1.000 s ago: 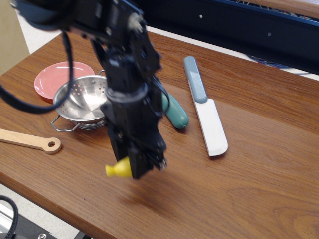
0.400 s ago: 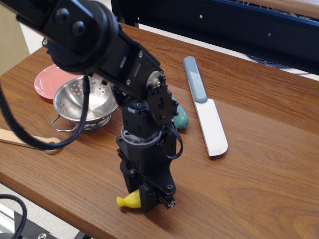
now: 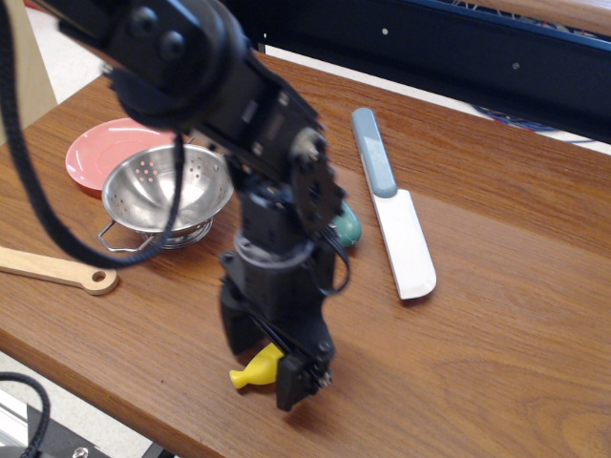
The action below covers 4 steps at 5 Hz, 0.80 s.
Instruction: Take banana out of colander
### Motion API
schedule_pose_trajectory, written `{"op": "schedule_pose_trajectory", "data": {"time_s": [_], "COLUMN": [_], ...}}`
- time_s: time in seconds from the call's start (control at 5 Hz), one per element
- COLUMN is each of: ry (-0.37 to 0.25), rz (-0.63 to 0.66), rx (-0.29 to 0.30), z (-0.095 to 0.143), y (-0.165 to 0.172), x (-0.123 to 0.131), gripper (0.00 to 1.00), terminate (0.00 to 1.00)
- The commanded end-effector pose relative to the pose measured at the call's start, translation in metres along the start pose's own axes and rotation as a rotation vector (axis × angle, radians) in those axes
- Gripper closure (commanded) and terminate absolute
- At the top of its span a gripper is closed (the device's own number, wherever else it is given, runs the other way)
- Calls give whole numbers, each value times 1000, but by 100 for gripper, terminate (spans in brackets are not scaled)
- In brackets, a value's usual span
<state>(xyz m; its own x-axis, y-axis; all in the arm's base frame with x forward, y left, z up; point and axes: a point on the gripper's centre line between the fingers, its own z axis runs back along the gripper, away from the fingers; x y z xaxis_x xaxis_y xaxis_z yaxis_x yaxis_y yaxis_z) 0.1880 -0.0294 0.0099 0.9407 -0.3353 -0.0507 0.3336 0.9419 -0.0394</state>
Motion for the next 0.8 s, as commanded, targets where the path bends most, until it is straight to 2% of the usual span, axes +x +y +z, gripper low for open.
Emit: {"op": "schedule_pose_trajectory", "data": {"time_s": [0.0, 0.4, 0.6], "ry": [-106, -106, -106], "rz": [76, 76, 76], "rx": [-32, -32, -32], "z": [67, 67, 67], "y": [17, 17, 17], "x": [19, 19, 19], "gripper": [0, 0, 0], "terminate": [0, 0, 100]}}
